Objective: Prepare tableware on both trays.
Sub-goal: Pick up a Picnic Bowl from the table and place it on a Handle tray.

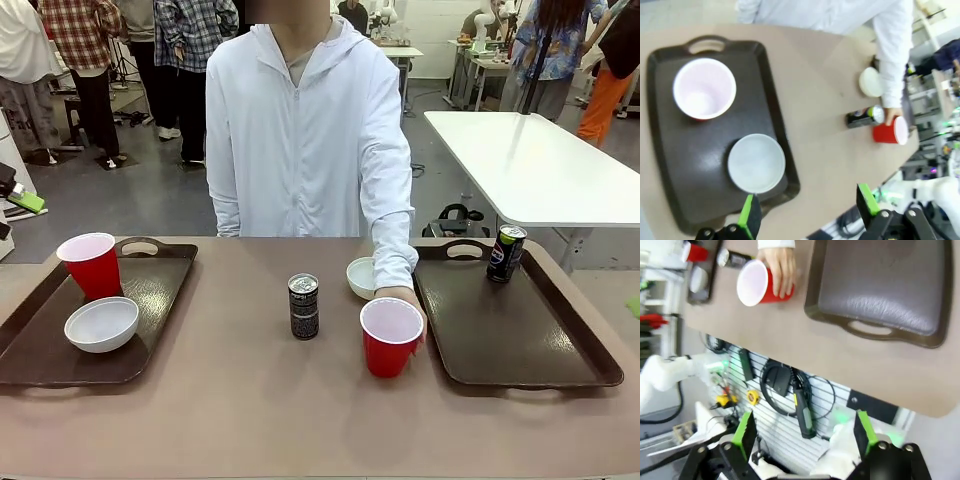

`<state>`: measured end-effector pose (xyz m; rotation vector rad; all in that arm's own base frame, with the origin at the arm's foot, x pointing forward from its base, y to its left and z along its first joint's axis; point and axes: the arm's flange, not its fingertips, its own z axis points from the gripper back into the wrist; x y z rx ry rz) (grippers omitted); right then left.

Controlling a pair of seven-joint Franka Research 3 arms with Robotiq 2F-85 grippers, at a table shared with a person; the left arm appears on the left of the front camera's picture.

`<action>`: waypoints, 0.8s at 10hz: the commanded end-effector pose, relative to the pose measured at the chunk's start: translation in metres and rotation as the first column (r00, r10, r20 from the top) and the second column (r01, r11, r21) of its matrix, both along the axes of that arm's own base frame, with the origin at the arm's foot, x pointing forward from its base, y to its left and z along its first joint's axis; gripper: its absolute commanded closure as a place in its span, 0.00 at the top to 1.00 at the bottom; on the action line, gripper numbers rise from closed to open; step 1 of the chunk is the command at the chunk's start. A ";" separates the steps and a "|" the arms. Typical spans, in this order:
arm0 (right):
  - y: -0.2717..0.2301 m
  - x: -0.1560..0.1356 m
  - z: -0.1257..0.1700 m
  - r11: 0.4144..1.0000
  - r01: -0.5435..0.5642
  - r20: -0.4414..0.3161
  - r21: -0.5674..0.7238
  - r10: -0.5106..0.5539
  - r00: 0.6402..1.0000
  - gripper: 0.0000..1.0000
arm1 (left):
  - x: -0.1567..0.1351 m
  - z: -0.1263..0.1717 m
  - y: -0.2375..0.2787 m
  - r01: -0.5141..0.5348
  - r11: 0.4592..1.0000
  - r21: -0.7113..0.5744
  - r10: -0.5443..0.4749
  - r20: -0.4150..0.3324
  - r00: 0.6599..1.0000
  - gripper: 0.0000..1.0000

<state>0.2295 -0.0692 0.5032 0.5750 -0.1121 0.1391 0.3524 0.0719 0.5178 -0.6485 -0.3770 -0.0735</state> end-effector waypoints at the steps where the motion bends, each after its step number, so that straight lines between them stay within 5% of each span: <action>1: 0.035 0.017 0.020 0.996 -0.026 -0.106 -0.080 0.017 0.994 1.00 | -0.005 -0.013 0.010 0.000 0.994 -0.106 0.001 0.009 1.000 1.00; 3: 0.077 0.042 0.033 0.993 -0.034 -0.145 -0.109 0.018 0.989 1.00 | -0.011 -0.017 0.053 -0.036 0.974 -0.223 0.036 -0.002 0.999 1.00; 6: 0.106 0.069 0.033 0.989 -0.034 -0.167 -0.144 0.010 0.986 1.00 | -0.010 -0.016 0.099 -0.069 0.966 -0.250 0.037 -0.133 0.990 1.00; 8: 0.102 0.056 0.032 0.986 -0.057 -0.160 -0.159 0.031 0.987 1.00 | -0.013 -0.014 0.118 -0.121 0.949 -0.291 0.081 -0.146 0.986 1.00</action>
